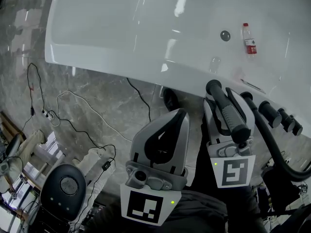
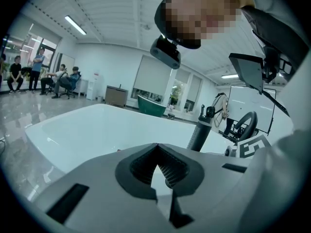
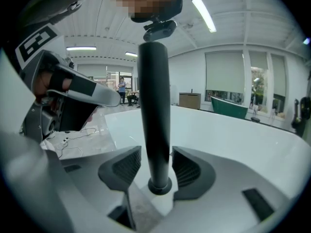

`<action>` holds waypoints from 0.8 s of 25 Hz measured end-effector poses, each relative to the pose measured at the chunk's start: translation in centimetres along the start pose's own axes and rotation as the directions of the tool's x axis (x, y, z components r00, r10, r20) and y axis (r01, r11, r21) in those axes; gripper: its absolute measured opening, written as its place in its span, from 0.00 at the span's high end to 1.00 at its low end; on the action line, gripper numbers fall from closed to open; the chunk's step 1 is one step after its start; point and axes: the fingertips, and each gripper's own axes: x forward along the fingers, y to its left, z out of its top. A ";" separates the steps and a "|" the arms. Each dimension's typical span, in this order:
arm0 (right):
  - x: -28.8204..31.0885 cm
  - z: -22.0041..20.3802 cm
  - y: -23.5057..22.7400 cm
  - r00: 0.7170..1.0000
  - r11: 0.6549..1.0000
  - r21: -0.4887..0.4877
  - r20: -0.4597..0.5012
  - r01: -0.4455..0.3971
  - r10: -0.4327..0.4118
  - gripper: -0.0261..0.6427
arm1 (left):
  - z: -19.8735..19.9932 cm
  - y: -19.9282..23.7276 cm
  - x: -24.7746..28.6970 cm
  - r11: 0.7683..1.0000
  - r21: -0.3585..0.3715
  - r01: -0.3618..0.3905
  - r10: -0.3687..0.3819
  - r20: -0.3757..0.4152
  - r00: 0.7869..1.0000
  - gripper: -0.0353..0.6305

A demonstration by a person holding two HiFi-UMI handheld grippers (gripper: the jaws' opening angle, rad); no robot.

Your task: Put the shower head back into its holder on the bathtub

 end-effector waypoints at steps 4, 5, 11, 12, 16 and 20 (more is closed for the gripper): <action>-0.3 -0.6 0.5 0.999 1.000 0.002 -0.024 -0.026 0.026 0.61 | -0.2 -0.4 -0.4 1.000 0.000 0.000 0.000 -0.001 1.000 0.94; -0.4 -0.6 0.6 0.999 1.000 0.000 -0.023 -0.028 0.028 0.60 | -0.2 -0.5 -0.5 1.000 0.000 0.002 -0.002 0.000 1.000 0.94; -0.8 0.0 0.7 1.000 0.999 -0.038 -0.003 -0.012 0.012 0.57 | -0.1 -0.8 -0.9 1.000 0.008 0.001 -0.001 0.003 1.000 0.94; -0.8 0.2 0.5 1.000 0.999 -0.043 0.000 -0.003 0.003 0.57 | -0.1 -0.8 -0.9 1.000 0.009 -0.001 0.001 0.002 1.000 0.94; -0.7 0.5 -0.2 1.000 0.999 -0.038 0.001 0.025 -0.025 0.57 | 0.2 -0.7 -1.0 1.000 0.012 -0.006 0.006 0.005 1.000 0.94; -0.7 0.7 0.1 1.000 0.999 -0.032 0.005 0.009 -0.009 0.57 | 0.3 -0.8 -1.0 1.000 0.010 -0.003 0.003 0.008 1.000 0.94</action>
